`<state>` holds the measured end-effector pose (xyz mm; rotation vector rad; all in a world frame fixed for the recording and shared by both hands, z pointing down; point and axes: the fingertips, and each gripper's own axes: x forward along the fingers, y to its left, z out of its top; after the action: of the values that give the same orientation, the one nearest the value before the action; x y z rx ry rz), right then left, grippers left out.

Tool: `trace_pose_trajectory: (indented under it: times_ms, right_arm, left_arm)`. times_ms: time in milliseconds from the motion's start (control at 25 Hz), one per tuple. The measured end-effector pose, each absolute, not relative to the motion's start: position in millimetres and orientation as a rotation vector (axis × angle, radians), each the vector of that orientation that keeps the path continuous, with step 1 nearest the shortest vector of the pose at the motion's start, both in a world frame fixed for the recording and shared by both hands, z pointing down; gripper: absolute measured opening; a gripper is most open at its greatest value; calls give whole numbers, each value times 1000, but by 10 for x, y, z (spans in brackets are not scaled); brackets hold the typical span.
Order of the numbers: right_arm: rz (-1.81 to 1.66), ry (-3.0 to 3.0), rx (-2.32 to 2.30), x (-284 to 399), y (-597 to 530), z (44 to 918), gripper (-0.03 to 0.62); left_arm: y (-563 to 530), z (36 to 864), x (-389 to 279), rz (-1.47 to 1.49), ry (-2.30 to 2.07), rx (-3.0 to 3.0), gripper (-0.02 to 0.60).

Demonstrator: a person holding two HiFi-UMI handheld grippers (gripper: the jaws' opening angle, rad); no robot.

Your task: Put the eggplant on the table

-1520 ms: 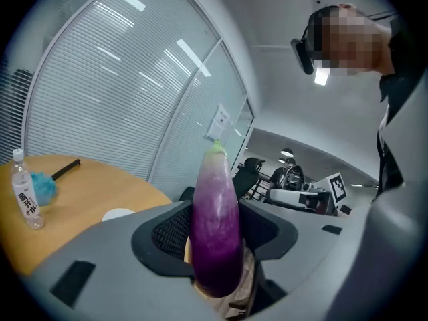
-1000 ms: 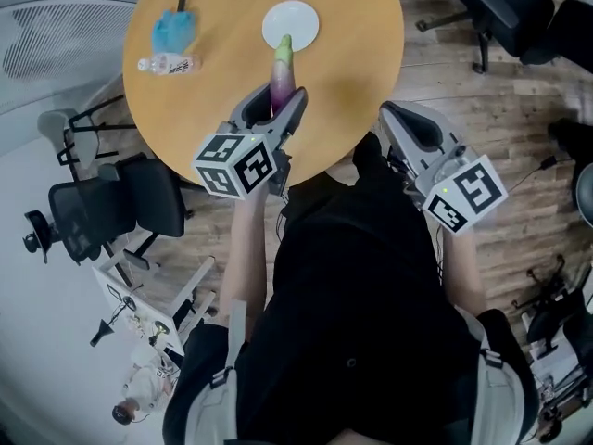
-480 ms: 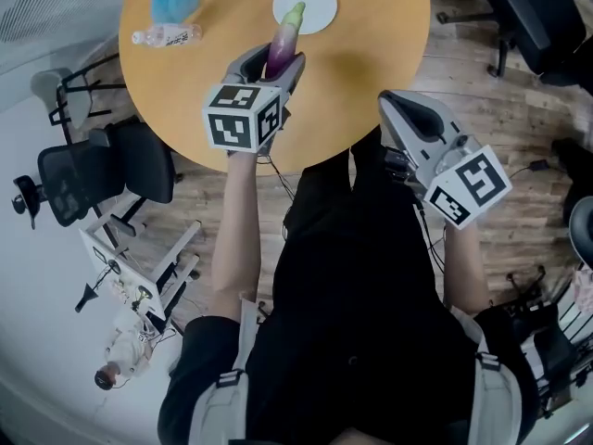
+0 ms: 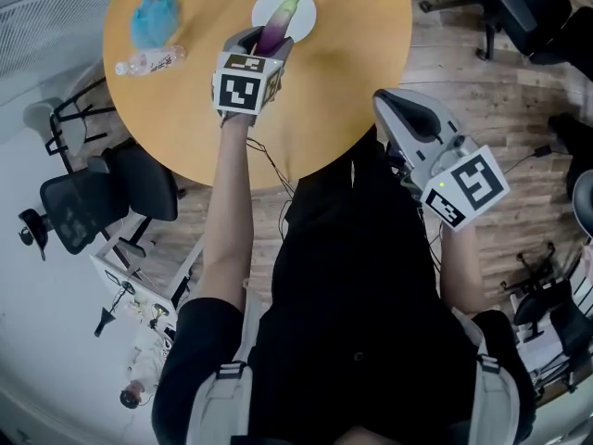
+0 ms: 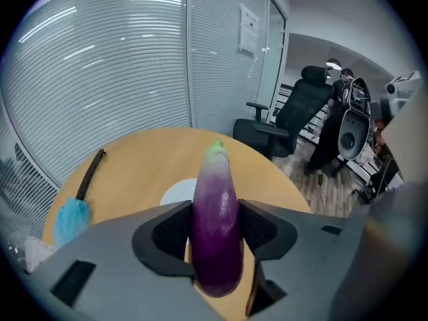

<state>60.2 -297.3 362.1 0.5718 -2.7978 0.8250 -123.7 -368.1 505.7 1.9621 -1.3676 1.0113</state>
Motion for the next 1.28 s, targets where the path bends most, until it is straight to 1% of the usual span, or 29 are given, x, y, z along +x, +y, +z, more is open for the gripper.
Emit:
trace_pose_trajectory:
  times_ms: [240, 440, 640, 960, 1280]
  right_arm:
    - [858, -2754, 651, 650, -3096, 3691, 18]
    - [889, -2707, 690, 678, -3140, 3769, 18]
    - [919, -2670, 702, 697, -3140, 3848, 17]
    - [960, -2669, 696, 625, -3186, 3833, 17]
    - [1008, -2682, 666, 601, -3264, 3924, 17]
  left_arm:
    - [-3935, 5352, -1356, 1033, -1355, 1913, 227]
    - [-4061, 5626, -1443, 1182, -1342, 1943, 227]
    - [-4136, 5863, -1415, 1242, -1292, 1947, 227]
    - [-4189, 6070, -1468, 1386, -1238, 1941, 229]
    - [-4243, 6202, -1418, 1446, -1186, 1961, 229]
